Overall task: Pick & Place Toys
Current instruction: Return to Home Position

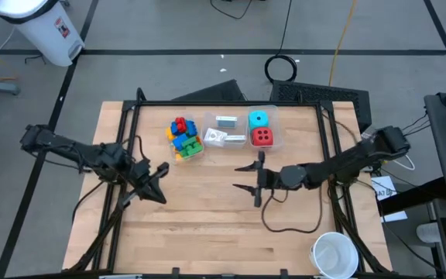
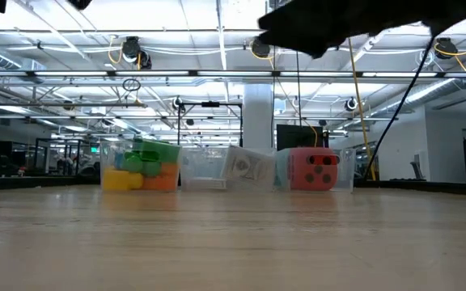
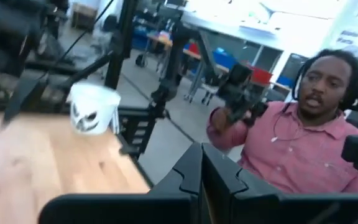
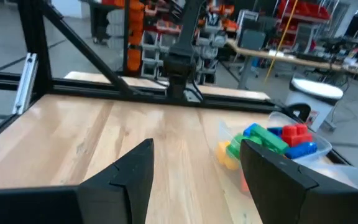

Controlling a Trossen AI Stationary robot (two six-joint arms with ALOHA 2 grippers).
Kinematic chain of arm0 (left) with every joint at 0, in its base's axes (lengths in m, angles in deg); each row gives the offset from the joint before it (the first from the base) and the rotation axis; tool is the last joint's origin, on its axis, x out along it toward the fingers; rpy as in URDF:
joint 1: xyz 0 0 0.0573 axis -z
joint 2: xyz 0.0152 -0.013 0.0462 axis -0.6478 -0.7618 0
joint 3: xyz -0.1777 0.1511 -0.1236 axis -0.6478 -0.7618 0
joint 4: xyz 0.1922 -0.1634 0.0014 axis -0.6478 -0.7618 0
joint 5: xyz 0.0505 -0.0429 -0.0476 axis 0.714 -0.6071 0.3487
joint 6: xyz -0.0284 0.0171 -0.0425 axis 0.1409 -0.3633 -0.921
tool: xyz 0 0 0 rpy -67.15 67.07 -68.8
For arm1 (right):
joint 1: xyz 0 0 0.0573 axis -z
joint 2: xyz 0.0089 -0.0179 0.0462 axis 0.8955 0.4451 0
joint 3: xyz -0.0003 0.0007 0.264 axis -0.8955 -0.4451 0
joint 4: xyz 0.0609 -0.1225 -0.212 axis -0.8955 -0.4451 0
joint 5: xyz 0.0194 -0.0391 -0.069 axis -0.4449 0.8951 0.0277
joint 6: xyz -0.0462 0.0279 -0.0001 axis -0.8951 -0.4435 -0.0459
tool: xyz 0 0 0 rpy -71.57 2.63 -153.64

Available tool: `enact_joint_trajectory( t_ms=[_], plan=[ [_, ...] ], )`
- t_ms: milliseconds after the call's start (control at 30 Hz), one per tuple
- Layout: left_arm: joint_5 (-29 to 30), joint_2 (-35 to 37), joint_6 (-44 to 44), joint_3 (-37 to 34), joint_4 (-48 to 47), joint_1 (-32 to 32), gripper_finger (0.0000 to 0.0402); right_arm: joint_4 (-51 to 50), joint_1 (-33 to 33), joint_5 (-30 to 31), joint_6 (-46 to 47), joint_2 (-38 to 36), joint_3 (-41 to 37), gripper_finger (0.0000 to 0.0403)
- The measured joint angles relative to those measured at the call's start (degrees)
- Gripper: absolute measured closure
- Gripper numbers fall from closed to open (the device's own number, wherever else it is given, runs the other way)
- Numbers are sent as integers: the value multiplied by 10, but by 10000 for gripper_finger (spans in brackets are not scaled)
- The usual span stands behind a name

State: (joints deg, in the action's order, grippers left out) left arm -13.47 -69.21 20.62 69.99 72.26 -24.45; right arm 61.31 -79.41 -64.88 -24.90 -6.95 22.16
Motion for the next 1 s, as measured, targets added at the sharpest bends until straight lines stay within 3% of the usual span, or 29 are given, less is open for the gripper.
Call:
enact_joint_trajectory(
  t_ms=[133,300,367,433,600,733,867,1000],
  plan=[
    [14,74,-7,0,-136,-42,392,-99,-7,14,30,-91,-1,195],
    [146,154,14,-3,-317,-89,392,-219,-8,16,7,-196,-1,195],
    [200,175,32,-23,-321,-91,392,-304,-8,15,24,-230,-2,195],
    [208,198,71,-54,-283,-91,392,-340,-8,12,39,-258,-22,195],
    [126,261,143,-116,-220,-91,392,-208,-3,7,45,-329,-148,195],
    [127,330,159,-135,-252,-97,391,-98,22,-15,39,-403,-254,195],
    [132,407,168,-135,-310,-114,391,-69,70,-45,70,-496,-324,195],
    [127,410,167,-137,-333,-129,391,-77,109,-79,87,-572,-364,195]
  ],
)
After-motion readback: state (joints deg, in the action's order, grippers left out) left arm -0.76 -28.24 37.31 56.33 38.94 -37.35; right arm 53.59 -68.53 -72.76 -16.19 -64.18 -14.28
